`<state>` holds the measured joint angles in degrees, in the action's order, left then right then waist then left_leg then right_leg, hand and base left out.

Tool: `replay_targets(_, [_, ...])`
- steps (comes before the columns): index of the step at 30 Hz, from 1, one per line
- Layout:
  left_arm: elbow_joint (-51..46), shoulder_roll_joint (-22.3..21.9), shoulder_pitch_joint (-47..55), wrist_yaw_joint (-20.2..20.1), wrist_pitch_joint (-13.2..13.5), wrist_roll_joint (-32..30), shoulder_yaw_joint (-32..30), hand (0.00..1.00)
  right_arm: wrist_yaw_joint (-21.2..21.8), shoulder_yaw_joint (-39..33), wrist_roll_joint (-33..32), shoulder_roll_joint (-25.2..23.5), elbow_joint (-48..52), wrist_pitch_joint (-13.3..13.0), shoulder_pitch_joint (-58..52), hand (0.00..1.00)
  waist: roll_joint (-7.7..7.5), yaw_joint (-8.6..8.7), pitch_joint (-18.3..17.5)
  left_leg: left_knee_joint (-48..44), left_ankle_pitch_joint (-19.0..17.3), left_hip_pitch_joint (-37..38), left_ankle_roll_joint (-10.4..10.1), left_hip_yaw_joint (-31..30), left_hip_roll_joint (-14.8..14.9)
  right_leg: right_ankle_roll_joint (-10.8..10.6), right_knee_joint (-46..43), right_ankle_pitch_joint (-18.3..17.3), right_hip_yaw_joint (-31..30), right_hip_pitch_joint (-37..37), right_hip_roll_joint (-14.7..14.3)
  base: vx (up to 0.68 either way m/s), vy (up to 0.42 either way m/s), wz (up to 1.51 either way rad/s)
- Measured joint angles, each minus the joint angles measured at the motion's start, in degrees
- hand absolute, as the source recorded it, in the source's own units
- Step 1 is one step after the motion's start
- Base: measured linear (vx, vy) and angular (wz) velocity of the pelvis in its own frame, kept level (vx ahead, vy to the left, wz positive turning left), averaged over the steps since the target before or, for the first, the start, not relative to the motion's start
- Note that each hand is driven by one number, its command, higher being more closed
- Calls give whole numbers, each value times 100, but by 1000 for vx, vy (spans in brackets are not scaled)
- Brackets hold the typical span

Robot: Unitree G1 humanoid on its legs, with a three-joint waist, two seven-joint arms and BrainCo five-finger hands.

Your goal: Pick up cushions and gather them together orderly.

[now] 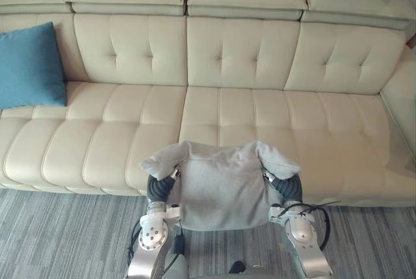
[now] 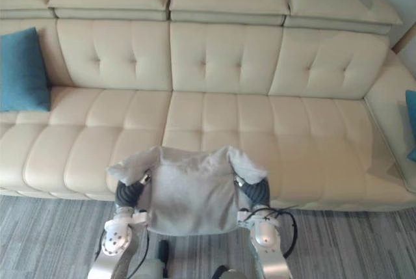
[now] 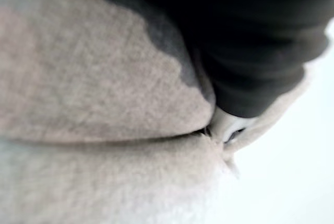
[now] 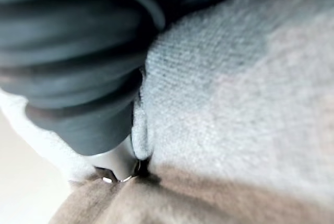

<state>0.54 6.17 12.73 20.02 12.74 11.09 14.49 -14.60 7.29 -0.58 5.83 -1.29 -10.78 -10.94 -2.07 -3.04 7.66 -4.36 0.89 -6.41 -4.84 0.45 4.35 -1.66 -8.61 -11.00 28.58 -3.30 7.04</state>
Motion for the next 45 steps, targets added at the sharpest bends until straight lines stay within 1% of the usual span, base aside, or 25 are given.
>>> replay_targets(4, [19,9,-111,-26,-13,30,68,100,-58,-42,-1,113,-99,-1,141,100,18,51,-10,-740,-97,-650,92,186,-8,6,-12,24,399,38,88,-40,63,54])
replay_targets(7, [48,2,-121,-25,-17,37,135,100,-198,-66,-5,118,-428,32,411,100,61,18,-34,-862,-471,-772,551,1125,165,7,-17,71,644,-8,185,-66,94,32])
replay_targets(8, [53,0,-126,-25,-17,40,141,100,-213,-79,-5,110,-420,33,410,100,64,29,-35,-969,-561,-804,602,1356,249,-8,-15,86,689,-18,212,-45,157,54])
replay_targets(9, [72,-12,-158,-25,-17,47,244,100,-271,-176,-7,107,-415,40,403,100,142,119,-51,-1304,-664,-891,680,1783,570,-51,-20,109,871,-78,299,-5,148,56])
replay_targets(10, [101,-43,-164,-25,-17,66,333,100,-291,-271,-6,109,-415,60,388,100,235,130,-113,-1284,-553,-855,431,1806,664,-144,-11,159,899,-104,313,26,242,58])
replay_targets(11, [148,-61,-205,-25,-17,102,414,100,-336,-340,-6,103,-415,76,392,100,247,143,-125,-1268,-537,-853,303,1813,545,-207,-34,196,915,-105,439,62,304,24])
replay_targets(14, [253,-51,-277,-42,-16,141,556,100,-352,-499,-5,83,-410,85,377,100,220,209,-121,-1266,-824,-825,506,1796,78,-316,-669,113,960,40,1052,92,364,28])
replay_targets(15, [375,-35,-294,-59,-19,143,571,100,-349,-497,-5,89,-444,164,376,100,229,250,-116,-1262,-935,-695,653,1835,-114,-156,-1745,109,797,392,1553,77,270,11])
replay_targets(17, [429,140,-278,-72,-27,144,538,100,-306,-446,-1,5,-605,219,396,100,226,242,-87,-1274,-1104,-404,805,1905,-209,871,-3298,313,375,1031,2028,126,288,-4])
replay_targets(19, [427,285,-248,-77,-33,144,452,100,-223,-387,-6,-147,-776,230,409,100,233,263,-85,-1200,-1182,-166,800,1885,-201,500,-4013,33,-255,1553,1713,164,225,-5])
replay_targets(22, [420,325,-249,-133,-40,144,404,100,-157,-351,-33,-120,-854,229,418,100,226,309,-86,-790,-1127,62,766,1822,-333,28,-3477,-250,-652,1959,997,182,112,11])
replay_targets(23, [420,319,-258,-159,-72,143,412,100,-153,-370,-58,-95,-855,229,427,100,233,324,-82,-483,-1008,230,791,1770,-457,20,-2717,-246,-654,1987,686,200,57,16])
replay_targets(24, [420,318,-262,-166,-79,143,414,100,-153,-378,-59,-88,-855,229,430,100,233,330,-82,-417,-945,281,811,1765,-485,9,-2482,-231,-655,1995,602,227,23,33])
replay_targets(25, [420,321,-271,-184,-100,141,430,100,-154,-385,-61,-69,-855,227,431,100,221,415,-94,-329,-877,368,844,1744,-563,15,-1611,-2,-721,1972,317,293,-49,55])
replay_targets(26, [422,328,-318,-184,-126,138,469,100,-189,-398,-61,-80,-856,227,412,100,106,447,-116,-428,-900,349,818,1611,-723,229,-960,541,-892,1927,206,303,-88,78])
replay_targets(27, [487,247,-373,-188,-137,141,503,100,-189,-437,-66,-69,-873,227,417,100,133,513,-87,-515,-964,357,762,1483,-745,354,-910,729,-992,1898,193,269,-102,59])
replay_targets(28, [491,201,-372,-190,-153,139,518,100,-188,-454,-66,-42,-878,231,416,100,186,518,-103,-553,-979,331,735,1445,-704,329,-874,762,-988,1874,159,249,-81,45])
replay_targets(30, [470,193,-394,-260,-142,137,550,100,-176,-490,-68,3,-860,228,424,100,293,501,-104,-911,-1193,164,451,1275,-483,320,-429,767,-814,1579,-55,270,-84,32])
replay_targets(33, [573,176,-424,-395,-145,140,558,100,-175,-509,-193,34,-791,228,327,100,300,468,-38,-2685,-1422,-367,177,1275,-31,360,152,792,-697,904,-333,245,-120,18])
replay_targets(35, [610,136,-375,-418,-149,140,564,100,-174,-509,-199,93,-596,226,262,100,342,336,9,-3503,-1621,-623,171,1288,226,385,332,772,-835,571,-410,187,-17,-41])
replay_targets(39, [606,135,-384,-434,-147,140,553,100,-174,-508,-201,94,-411,201,369,100,397,270,-2,-2608,-1732,-940,149,324,268,267,485,846,-1306,550,-401,133,134,-64])
replay_targets(40, [599,129,-379,-434,-147,138,556,100,-174,-508,-206,113,-407,191,373,100,452,260,-10,-1722,-1268,-798,30,-125,281,143,485,854,-1483,571,-435,136,245,-68])
replay_targets(41, [612,164,-411,-433,-164,137,557,100,-174,-508,-212,85,-448,198,381,100,416,257,44,-1521,-971,-700,-50,-193,243,7,504,860,-1671,537,-438,178,296,-55])
replay_targets(43, [574,226,-443,-433,-176,136,572,100,-176,-518,-212,-46,-386,192,285,100,217,308,43,-1285,-891,-553,73,82,32,-86,571,883,-1836,571,-157,172,254,-29])
replay_targets(45, [521,230,-391,-433,-180,134,577,100,-175,-535,-207,-83,-383,192,285,100,210,278,41,-1256,-888,-467,80,242,-82,-123,579,885,-1985,567,-24,103,168,-29])
